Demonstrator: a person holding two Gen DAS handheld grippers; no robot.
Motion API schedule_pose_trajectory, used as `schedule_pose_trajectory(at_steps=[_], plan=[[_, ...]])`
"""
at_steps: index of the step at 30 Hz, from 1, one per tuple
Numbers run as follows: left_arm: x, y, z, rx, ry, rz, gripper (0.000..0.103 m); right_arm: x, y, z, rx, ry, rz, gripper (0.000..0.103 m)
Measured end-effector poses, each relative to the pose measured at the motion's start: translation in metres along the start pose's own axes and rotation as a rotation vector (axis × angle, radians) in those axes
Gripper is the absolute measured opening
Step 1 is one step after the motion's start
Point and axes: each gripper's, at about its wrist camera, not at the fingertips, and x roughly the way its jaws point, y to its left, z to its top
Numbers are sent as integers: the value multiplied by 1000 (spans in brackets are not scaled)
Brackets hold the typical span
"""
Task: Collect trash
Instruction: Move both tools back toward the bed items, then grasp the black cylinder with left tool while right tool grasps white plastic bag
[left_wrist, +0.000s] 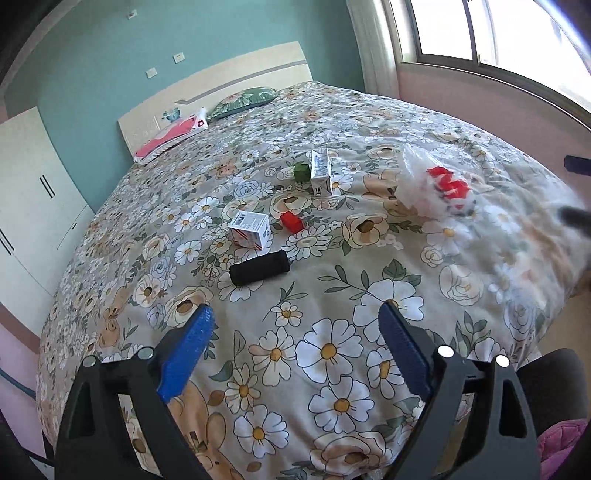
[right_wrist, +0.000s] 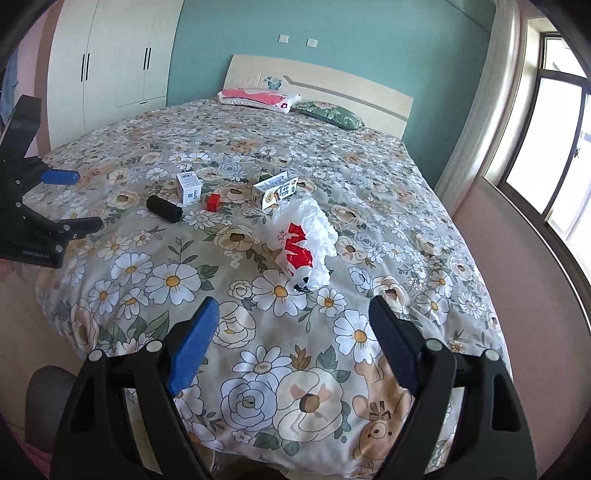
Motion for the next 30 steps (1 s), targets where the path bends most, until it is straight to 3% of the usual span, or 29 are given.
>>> schedule_pose_trajectory(at_steps=[5,7,12,16,23,27,28,30], plan=[[43,33,18,2,51,-90,92,41,-9,29,17,23,11,82],[58,41,22,27,54,-88,92,59,-12,39,26,42,14,82],[97,55,28,147,69,-122,92,106,-12,49,26,113,24,82],[133,60,30,250,107,-193,92,137,-7,51,0,167,7,82],[189,48,32,457,159,-245,92,191,-6,47,-12,262,-6,82],[212,48,34,458,201,-274,92,221,-13,46,38,312,32,82],[214,50,34,440,207,-294,90,227,-15,45,48,323,38,82],[219,53,36,414,220,-326,75,237,-18,44,53,334,43,81]])
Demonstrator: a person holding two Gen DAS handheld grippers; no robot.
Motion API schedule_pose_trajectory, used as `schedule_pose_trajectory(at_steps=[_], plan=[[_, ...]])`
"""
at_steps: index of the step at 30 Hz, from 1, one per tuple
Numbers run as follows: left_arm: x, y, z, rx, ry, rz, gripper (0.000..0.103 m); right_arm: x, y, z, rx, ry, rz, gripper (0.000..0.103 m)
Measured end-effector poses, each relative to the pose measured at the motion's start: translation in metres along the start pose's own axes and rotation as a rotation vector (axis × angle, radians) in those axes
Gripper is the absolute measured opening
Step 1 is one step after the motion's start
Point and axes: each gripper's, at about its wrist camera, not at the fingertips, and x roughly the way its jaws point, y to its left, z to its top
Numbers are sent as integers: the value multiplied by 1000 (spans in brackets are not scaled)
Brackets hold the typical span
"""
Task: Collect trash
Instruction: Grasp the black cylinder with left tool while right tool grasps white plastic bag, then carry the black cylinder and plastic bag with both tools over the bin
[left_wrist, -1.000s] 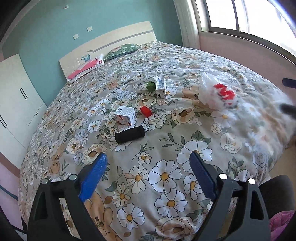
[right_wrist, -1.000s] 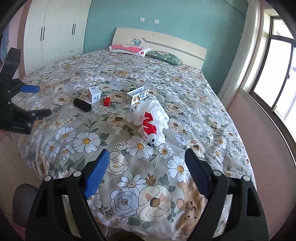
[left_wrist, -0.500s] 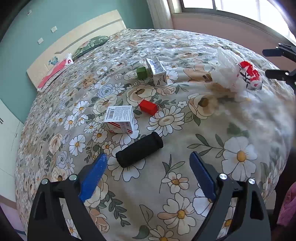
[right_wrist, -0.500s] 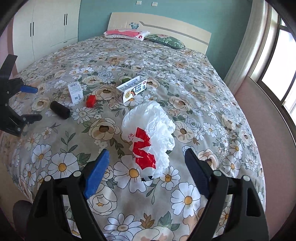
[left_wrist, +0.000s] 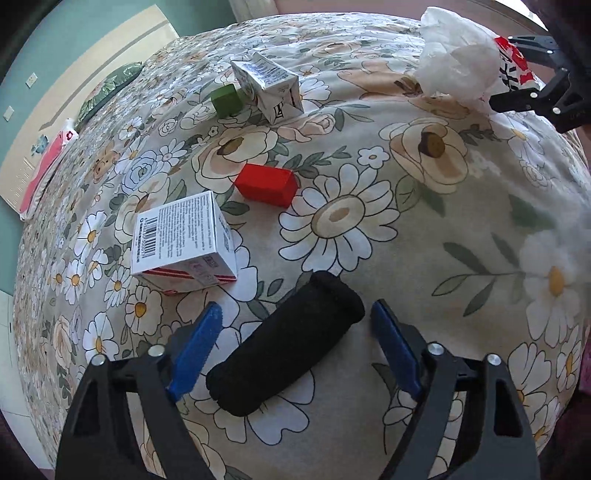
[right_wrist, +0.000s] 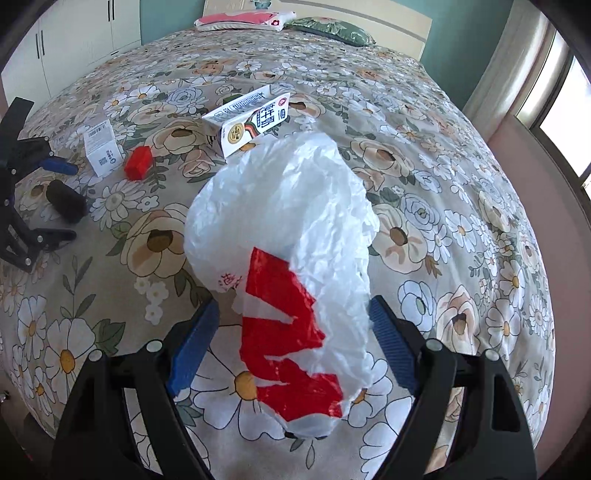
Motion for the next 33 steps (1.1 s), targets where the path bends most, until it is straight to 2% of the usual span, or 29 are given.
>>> schedule_pose_trajectory(at_steps=[1,5,10,15,18,24,30,33], plan=[[2,2,0,-7,9,-17,63,4,-2,1,2,6,2,75],[5,2,-1,-25,34,-30,62,16,-12,3,24,42,66,52],[-1,-2,-2,-135,69,16,59,19,-26,4,66,33,139,40],[-14,-11,-5,-230,93,50,58,11,-34,2,98,22,168,39],[-22,-14,-7,-290,97,32,57,2,-33,-4,102,17,176,39],[-54,-22,-6,-390,35,16,56,-26,-31,-14,101,-15,190,39],[-97,-46,4,-442,-12,36,55,-79,-31,-23,83,-71,200,39],[-122,-59,10,-512,-21,35,55,-114,-27,-32,48,-101,204,39]])
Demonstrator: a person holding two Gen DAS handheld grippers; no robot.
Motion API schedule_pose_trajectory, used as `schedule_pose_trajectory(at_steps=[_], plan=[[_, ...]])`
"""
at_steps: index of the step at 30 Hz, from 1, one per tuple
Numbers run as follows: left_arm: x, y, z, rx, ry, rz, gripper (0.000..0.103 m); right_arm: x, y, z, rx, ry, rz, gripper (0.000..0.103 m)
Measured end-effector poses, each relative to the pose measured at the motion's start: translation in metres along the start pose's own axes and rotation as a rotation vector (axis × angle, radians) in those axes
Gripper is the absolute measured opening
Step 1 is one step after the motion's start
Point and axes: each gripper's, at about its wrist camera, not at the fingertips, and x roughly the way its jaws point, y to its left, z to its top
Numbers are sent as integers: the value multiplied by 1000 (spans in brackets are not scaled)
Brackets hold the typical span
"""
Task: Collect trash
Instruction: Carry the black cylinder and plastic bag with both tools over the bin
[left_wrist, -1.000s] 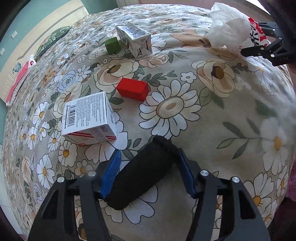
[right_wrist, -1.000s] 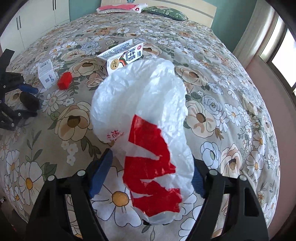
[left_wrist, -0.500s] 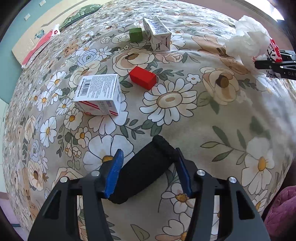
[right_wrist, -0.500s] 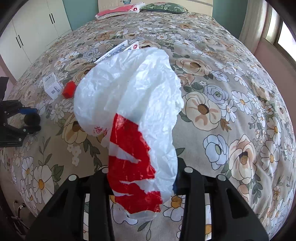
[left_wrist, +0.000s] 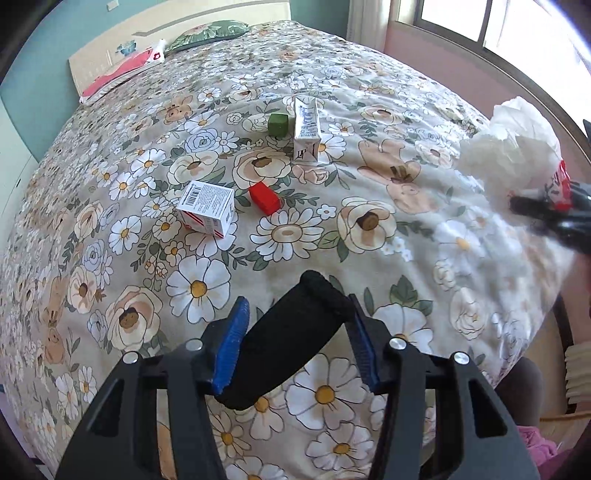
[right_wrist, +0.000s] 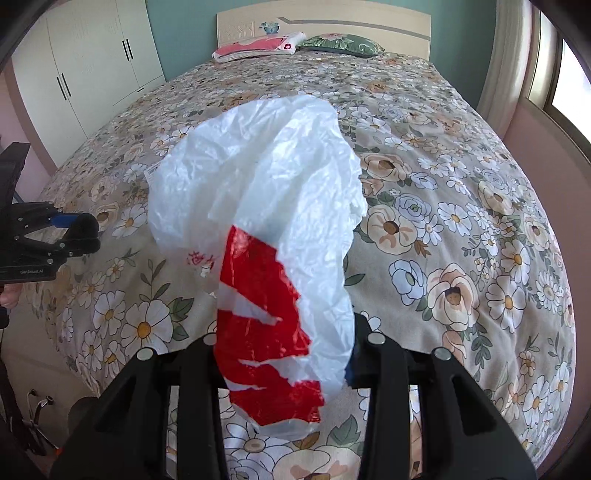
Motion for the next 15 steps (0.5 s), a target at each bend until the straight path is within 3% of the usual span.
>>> schedule_pose_trajectory(at_steps=[8,15], plan=[[-83,-66,-25,1,-78,44,55,-98,34,-35,-130,-57,16,39],[-142,-119,-74,18,-136,57,55,-169,65,-85,-218,-91,64,39]])
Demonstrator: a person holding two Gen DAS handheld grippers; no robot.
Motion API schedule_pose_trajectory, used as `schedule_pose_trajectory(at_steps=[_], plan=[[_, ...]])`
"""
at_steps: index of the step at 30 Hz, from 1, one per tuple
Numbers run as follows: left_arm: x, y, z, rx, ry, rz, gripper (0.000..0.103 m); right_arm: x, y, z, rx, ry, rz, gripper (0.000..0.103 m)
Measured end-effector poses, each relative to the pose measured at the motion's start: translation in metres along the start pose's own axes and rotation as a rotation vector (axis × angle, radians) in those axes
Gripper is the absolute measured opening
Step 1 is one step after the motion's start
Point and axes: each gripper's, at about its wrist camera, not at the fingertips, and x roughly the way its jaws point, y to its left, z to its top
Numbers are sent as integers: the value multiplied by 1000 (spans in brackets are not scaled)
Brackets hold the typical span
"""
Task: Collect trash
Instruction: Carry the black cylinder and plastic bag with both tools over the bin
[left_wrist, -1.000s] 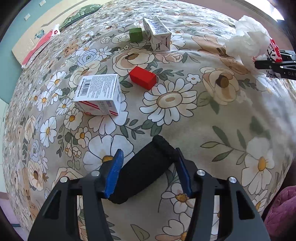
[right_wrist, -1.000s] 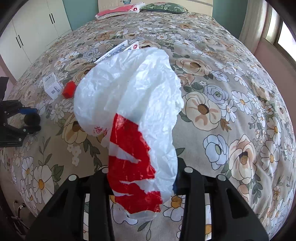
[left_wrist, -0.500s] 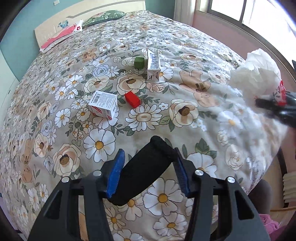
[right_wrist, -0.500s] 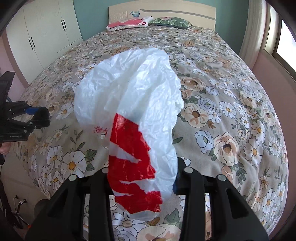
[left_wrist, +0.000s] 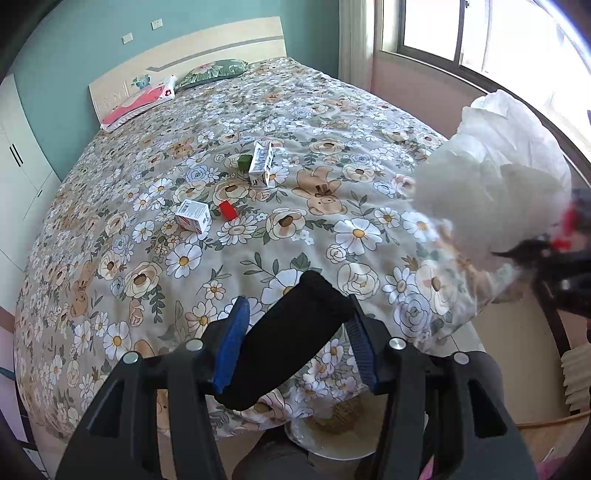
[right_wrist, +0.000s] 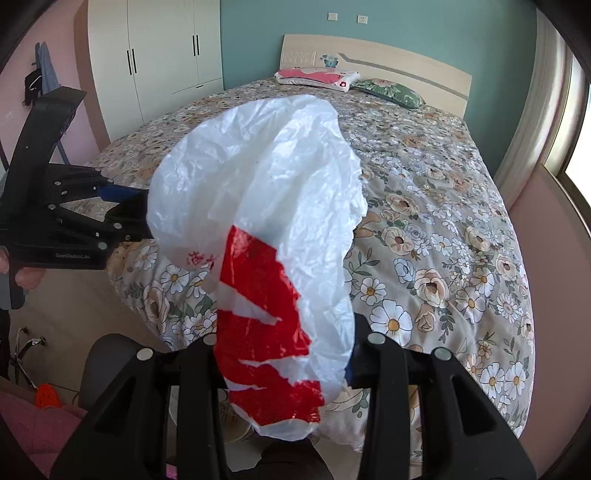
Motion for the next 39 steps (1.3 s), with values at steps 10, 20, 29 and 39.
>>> schedule_pose_trajectory(at_steps=[10,20,29,39], plan=[[-10,-36,-85,-28,41,-44,55,-11,60,-73,-97,62,76,39],[53,-38,-169,-109,195,-89,55,69,94,-159,-46,240,195,39],[127,-41,-232,-163,333,-98,55,158,114,-232,41,418,225,39],[206,-47,-274,-236,435,-133,55,242,131,-273,119,516,196,39]])
